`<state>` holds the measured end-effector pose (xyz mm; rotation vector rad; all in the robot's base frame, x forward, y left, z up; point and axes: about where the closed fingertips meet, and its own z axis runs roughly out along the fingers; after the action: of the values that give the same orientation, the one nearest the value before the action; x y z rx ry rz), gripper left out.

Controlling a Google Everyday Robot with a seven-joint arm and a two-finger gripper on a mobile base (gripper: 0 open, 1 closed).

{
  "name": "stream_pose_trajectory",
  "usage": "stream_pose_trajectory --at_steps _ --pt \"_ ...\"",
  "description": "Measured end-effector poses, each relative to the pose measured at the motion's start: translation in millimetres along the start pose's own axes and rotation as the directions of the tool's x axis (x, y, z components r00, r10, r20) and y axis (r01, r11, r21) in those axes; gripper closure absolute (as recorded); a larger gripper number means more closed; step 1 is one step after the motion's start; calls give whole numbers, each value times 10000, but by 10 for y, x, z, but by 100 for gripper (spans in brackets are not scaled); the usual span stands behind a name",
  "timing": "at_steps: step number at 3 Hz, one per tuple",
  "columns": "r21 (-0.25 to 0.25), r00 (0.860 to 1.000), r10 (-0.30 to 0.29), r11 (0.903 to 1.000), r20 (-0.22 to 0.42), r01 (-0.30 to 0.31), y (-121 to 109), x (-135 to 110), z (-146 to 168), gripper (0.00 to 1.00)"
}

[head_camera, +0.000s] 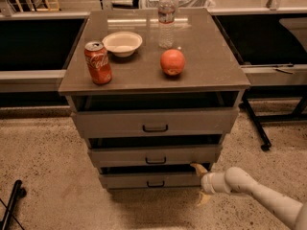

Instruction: Open bottom drawer

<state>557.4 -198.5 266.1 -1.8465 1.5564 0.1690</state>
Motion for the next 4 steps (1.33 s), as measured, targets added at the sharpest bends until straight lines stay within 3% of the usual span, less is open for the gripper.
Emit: stream_pose_trajectory --at_steps 1,2,4 --pt "-407 9969 747 9963 -243 -757 15 269 208 0" --pt "-733 9855 1575 9841 -626 -1620 30 605 506 0" --pt "-762 9801 1919 9777 -512 -1955 -34 751 691 0"
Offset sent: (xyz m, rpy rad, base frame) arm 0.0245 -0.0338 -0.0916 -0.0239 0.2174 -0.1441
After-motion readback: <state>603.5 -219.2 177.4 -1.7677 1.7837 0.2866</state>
